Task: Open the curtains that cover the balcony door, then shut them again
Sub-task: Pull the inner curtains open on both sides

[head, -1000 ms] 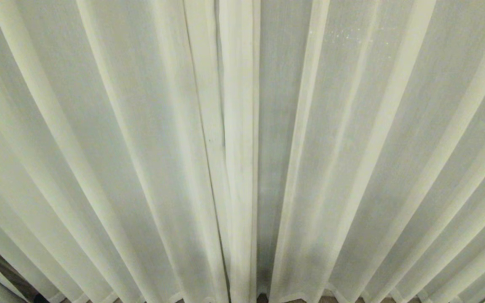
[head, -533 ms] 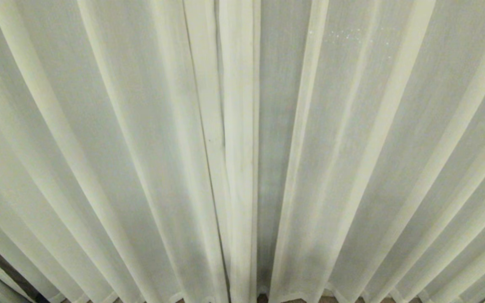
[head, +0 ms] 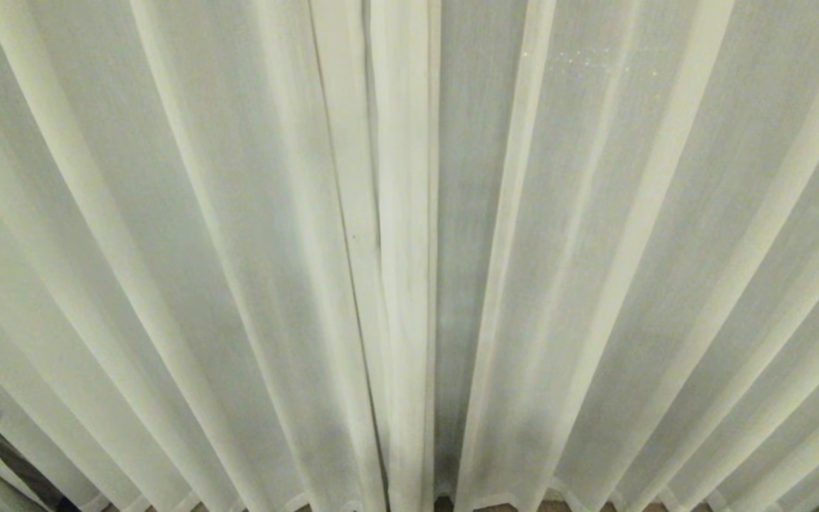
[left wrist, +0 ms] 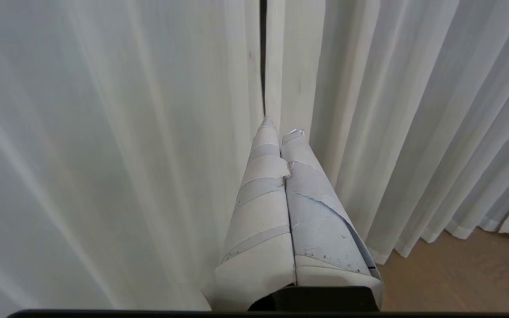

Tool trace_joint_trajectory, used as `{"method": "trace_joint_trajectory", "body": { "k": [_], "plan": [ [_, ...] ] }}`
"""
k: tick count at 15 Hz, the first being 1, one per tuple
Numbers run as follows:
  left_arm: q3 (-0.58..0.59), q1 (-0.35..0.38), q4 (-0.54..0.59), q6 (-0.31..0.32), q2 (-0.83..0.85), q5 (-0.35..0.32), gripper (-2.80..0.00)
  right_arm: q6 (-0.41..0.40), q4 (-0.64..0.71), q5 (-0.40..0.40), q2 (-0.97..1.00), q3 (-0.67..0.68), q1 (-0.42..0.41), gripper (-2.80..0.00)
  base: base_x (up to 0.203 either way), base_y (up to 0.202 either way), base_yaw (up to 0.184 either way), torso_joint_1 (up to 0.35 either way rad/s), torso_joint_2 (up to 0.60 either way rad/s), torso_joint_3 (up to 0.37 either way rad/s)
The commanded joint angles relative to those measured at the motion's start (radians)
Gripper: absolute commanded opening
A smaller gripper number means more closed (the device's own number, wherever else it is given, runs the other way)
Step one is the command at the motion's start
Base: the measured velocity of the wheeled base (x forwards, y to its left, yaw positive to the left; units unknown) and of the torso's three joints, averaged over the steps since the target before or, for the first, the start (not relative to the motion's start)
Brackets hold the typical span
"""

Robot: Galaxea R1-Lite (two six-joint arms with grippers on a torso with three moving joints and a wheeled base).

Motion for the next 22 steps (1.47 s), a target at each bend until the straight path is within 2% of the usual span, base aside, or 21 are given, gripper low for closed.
{"method": "trace_joint_trajectory", "body": {
  "k": [1,4,7,11,14,15,16,18,22],
  "plan": [
    [-0.061,-0.017,-0.079,0.001,0.247,-0.007,-2.8,0.001,-0.001,0.0,0.0,0.0,0.001,-2.8,0.0,0.0,0.0,0.0,0.0,0.0],
    [-0.154,-0.083,-0.215,0.007,0.471,-0.001,-2.8,0.001,-0.001,0.0,0.0,0.0,0.0,-2.8,0.0,0.0,0.0,0.0,0.0,0.0],
    [-0.282,-0.136,-0.254,0.026,0.642,0.014,-2.8,0.001,-0.001,0.0,0.0,0.0,0.0,-2.8,0.0,0.0,0.0,0.0,0.0,0.0],
    [-0.445,-0.211,-0.266,0.034,0.864,0.131,-2.8,0.001,-0.001,0.0,0.0,0.0,0.0,-2.8,0.0,0.0,0.0,0.0,0.0,0.0],
    [-0.559,-0.246,-0.269,0.036,0.997,0.184,-2.8,0.001,-0.001,0.0,0.0,0.0,0.001,-2.8,0.0,0.0,0.0,0.0,0.0,0.0],
    [-0.589,-0.256,-0.27,0.036,1.029,0.192,-0.22,0.001,-0.001,0.0,0.0,0.0,0.0,-2.8,0.0,0.0,0.0,0.0,0.0,0.0],
    [-0.61,-0.26,-0.275,0.037,1.053,0.195,0.0,0.001,-0.001,0.0,0.0,0.0,0.0,-2.8,0.0,0.0,0.0,0.0,0.0,0.0],
    [-0.646,-0.263,-0.314,0.033,1.09,0.194,0.0,0.002,-0.001,0.0,0.0,0.0,0.0,-2.8,0.0,0.0,0.0,0.0,0.0,0.0],
    [-0.72,-0.275,-0.319,0.028,1.149,0.191,0.0,0.001,-0.001,0.0,0.0,0.0,0.0,-2.8,0.0,0.0,0.0,0.0,0.0,0.0]
  ]
}}
